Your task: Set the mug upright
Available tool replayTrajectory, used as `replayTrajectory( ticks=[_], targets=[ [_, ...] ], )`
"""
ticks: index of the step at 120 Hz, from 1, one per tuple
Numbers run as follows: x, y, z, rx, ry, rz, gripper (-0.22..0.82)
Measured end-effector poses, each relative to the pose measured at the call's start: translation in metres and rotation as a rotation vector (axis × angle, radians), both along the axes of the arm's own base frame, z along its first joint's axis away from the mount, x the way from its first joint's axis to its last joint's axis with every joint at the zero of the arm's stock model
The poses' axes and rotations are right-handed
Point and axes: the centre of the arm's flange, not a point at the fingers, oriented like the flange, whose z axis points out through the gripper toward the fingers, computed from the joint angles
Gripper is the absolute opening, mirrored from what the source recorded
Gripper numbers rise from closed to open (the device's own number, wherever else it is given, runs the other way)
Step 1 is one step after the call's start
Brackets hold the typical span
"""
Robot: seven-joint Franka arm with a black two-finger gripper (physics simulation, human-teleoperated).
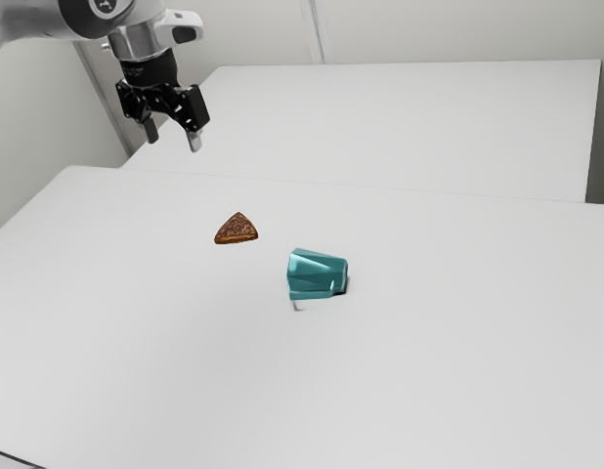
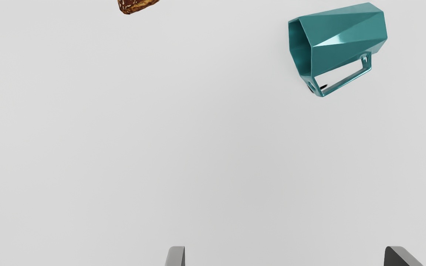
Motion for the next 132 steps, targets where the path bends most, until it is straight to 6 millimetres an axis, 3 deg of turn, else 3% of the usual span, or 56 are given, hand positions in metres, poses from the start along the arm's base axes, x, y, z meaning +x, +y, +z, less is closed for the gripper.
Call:
replayTrajectory(
  ticks=[28,59,85,112,132],
  targets=[
    [0.002,-0.001,-0.003,-0.005,0.003,-0.001,0.59],
    [0.025,0.004,-0.041,-0.009,0.039,0.011,0.59],
    [0.039,0.007,-0.11,-0.096,0.034,0.036,0.58],
    [0.047,0.001,-0.154,-0.293,-0.054,0.1,0.58],
    [0.045,0.016,-0.195,-0.455,-0.119,0.183,0.58]
  ],
)
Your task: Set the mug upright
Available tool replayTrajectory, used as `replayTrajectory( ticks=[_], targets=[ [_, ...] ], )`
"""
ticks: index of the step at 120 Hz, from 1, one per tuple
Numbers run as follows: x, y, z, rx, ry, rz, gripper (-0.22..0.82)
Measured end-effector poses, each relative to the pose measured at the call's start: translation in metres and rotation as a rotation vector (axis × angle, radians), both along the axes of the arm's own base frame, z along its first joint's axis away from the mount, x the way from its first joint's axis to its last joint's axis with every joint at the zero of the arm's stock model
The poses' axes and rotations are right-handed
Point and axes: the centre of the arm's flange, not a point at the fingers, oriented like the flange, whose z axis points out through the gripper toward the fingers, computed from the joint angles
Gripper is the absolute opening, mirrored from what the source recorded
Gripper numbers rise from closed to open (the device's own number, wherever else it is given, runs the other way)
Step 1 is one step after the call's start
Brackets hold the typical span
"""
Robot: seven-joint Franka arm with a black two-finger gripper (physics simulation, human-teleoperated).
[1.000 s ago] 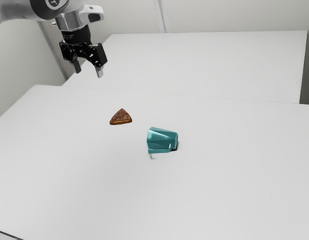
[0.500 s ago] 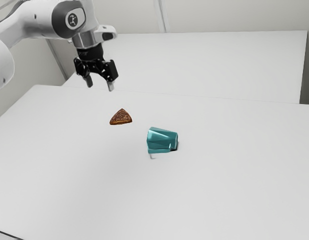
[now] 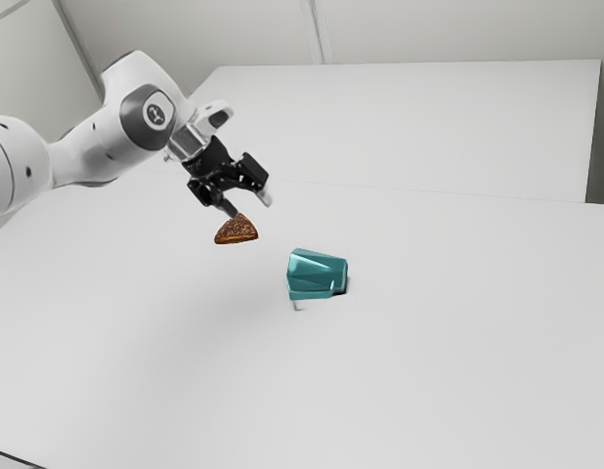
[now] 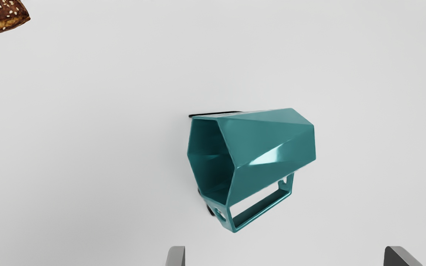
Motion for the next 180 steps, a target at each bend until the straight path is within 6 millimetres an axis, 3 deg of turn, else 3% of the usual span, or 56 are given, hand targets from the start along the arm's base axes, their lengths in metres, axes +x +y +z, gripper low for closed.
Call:
replayTrajectory(
  ticks=[57,94,138,180],
  targets=[
    [-0.028,0.031,-0.103,-0.408,-0.148,0.229,0.58],
    [-0.041,0.042,-0.154,-0.522,-0.255,0.24,0.58],
    [-0.048,0.038,-0.191,-0.571,-0.258,0.16,0.59],
    [-0.046,0.023,-0.19,-0.595,-0.285,0.087,0.59]
  ],
)
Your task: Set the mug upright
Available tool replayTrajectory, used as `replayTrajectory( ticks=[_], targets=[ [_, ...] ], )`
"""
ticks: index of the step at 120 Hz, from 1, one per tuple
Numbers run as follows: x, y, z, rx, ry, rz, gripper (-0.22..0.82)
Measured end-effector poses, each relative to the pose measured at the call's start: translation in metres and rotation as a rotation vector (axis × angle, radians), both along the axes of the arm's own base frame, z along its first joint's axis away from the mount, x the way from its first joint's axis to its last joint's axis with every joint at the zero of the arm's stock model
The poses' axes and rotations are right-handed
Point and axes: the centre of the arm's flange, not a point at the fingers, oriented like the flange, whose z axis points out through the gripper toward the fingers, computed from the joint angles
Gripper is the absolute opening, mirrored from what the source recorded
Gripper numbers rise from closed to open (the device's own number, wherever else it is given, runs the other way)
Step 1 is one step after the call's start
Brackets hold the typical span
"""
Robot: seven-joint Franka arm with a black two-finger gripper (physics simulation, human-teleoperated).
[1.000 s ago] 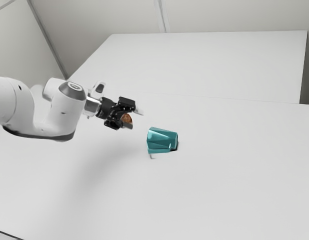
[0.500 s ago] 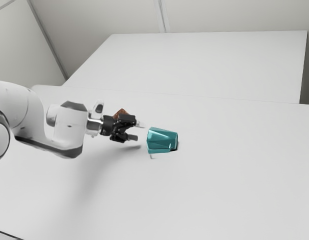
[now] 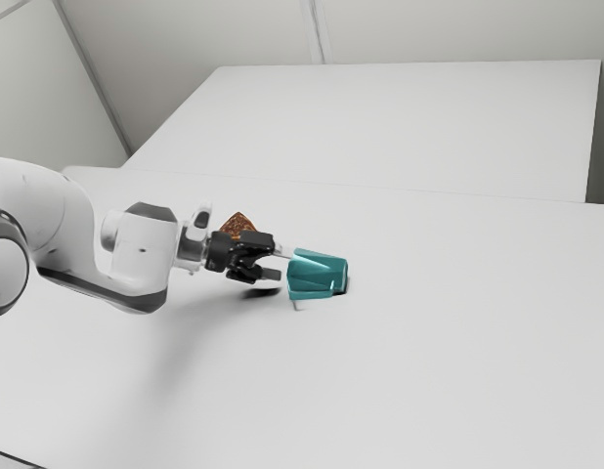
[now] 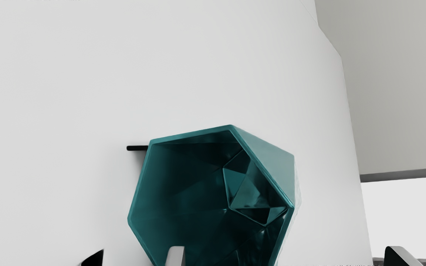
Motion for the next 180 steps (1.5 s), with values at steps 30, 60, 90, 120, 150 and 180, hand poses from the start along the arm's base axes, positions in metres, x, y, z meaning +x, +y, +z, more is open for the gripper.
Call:
replayTrajectory(
  ticks=[30,60,90,120,150,180],
  targets=[
    [0.006,-0.006,0.004,-0.006,-0.035,-0.028,0.59],
    [0.007,-0.016,0.0,-0.038,-0.052,-0.04,0.59],
    [0.006,-0.027,-0.011,-0.083,-0.061,-0.049,0.59],
    [0.006,-0.038,-0.015,-0.119,-0.09,-0.063,0.58],
    [0.006,-0.046,-0.019,-0.127,-0.109,-0.078,0.33],
    [0.008,-0.046,-0.016,-0.117,-0.135,-0.084,-0.05]
  ],
)
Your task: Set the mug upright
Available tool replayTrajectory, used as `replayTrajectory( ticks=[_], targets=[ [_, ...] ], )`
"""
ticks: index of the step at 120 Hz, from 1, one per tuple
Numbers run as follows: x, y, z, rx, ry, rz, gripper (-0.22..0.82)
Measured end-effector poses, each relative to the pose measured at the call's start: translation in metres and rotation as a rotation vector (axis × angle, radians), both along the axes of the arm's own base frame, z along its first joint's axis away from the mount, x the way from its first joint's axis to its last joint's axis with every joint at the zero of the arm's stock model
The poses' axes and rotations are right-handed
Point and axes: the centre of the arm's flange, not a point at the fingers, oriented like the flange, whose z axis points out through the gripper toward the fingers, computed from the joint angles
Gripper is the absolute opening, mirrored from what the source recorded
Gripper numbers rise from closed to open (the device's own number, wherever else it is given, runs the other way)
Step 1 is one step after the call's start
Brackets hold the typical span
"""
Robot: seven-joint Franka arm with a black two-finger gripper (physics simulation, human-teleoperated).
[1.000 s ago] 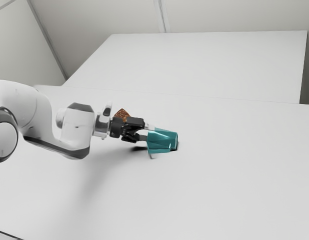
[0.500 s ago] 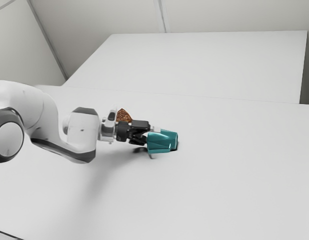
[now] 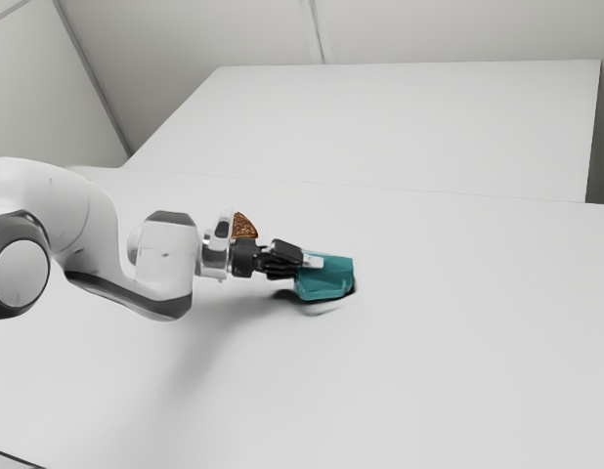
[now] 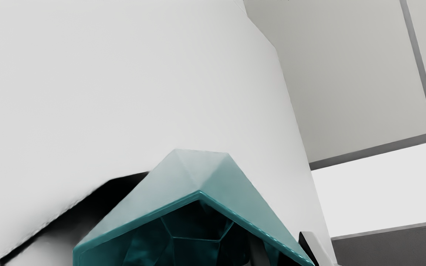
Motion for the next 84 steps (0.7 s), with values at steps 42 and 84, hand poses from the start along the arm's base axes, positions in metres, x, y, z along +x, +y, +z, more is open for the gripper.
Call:
replayTrajectory(
  ticks=[42,84],
  targets=[
    [0.003,-0.001,0.016,0.015,-0.052,-0.012,-0.15],
    [0.006,0.002,0.101,0.142,-0.205,-0.144,-0.16]
  ],
)
